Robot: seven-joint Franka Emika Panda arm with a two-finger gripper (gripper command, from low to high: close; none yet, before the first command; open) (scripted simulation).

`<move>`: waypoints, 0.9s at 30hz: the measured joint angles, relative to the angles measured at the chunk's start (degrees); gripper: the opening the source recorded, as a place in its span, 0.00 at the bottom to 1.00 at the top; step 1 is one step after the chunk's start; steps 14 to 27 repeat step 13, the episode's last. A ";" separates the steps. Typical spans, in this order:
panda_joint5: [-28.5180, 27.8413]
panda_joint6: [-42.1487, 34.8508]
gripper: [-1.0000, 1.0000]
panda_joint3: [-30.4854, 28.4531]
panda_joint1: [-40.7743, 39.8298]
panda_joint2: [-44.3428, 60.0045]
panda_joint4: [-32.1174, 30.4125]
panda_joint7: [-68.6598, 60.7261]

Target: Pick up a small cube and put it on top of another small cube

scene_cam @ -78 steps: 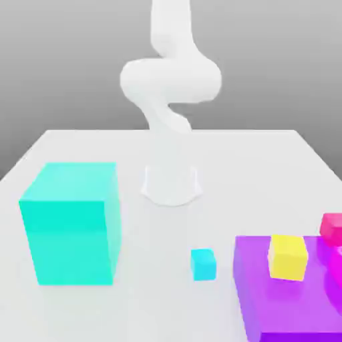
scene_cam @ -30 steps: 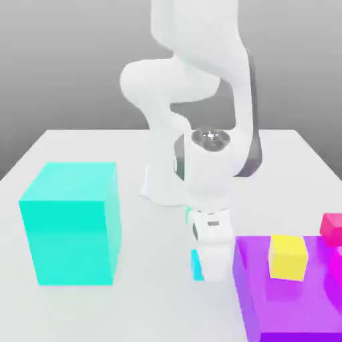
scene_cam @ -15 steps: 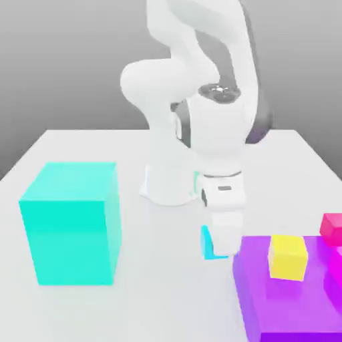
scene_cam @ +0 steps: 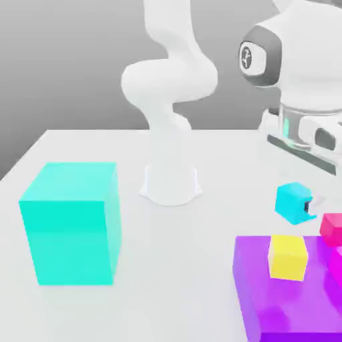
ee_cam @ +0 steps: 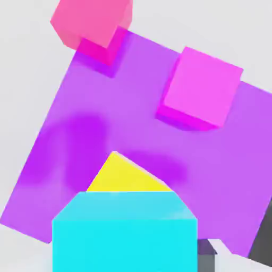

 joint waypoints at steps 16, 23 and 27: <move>-0.46 0.78 1.00 -0.03 0.14 0.73 -0.27 -0.07; -0.46 0.78 1.00 -0.03 0.14 0.73 -0.27 -0.07; -0.46 0.78 1.00 -0.03 0.14 0.73 -0.27 -0.07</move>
